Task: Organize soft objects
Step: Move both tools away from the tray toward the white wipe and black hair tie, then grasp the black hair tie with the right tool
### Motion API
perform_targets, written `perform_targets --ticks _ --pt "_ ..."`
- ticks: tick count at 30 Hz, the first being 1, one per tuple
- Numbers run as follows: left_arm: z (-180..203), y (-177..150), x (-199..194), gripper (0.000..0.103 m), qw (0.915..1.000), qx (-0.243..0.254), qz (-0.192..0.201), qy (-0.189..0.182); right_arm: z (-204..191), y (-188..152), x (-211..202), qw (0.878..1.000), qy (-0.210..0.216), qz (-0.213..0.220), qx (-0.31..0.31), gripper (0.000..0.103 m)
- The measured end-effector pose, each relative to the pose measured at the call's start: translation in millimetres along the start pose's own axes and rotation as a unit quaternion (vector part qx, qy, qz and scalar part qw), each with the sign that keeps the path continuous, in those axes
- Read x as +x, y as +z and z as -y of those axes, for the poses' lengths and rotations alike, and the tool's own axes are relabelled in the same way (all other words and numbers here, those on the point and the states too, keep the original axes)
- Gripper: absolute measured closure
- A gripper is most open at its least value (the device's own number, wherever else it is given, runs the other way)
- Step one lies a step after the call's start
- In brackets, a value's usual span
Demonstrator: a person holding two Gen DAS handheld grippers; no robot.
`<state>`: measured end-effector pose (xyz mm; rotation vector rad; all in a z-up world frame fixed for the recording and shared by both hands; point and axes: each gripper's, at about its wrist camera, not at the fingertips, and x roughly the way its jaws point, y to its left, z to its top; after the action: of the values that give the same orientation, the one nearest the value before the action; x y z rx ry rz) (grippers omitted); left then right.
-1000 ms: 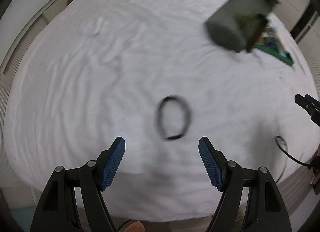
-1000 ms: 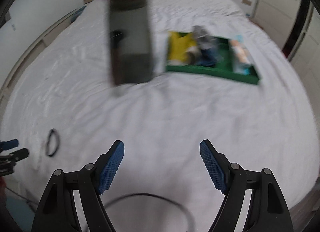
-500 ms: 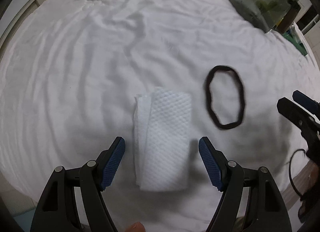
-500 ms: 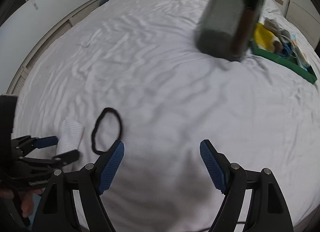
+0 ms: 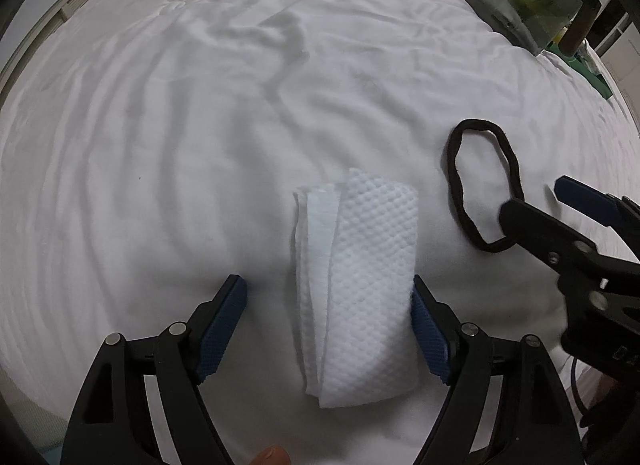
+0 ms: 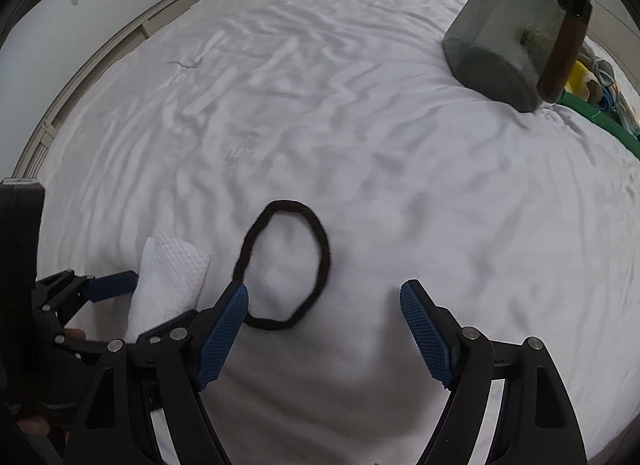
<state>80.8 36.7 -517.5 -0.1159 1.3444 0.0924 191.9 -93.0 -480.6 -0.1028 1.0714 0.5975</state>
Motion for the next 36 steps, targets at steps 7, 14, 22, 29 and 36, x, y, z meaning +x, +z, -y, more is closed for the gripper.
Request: perform_targets --ticks 7,14,22,29,36 --pt "-5 0 1 0.028 0.9999 0.008 0.007 -0.006 -12 1 12 1.0 -0.009 -0.009 0.002 0.023" --pt "-8 -5 -2 0.028 0.9998 0.008 0.013 -0.009 -23 5 25 1.0 -0.022 -0.015 0.001 0.022" --pt "-7 -7 -4 0.028 0.9998 0.004 0.014 -0.011 -27 7 30 0.999 -0.029 -0.017 -0.002 0.022" --pt "-5 -6 -6 0.028 0.9999 0.003 0.014 -0.01 -26 9 33 0.999 -0.033 -0.016 0.001 0.021" --pt "-5 -4 -4 0.028 0.9999 0.005 0.011 -0.008 -25 8 29 0.999 -0.03 -0.009 0.003 0.021"
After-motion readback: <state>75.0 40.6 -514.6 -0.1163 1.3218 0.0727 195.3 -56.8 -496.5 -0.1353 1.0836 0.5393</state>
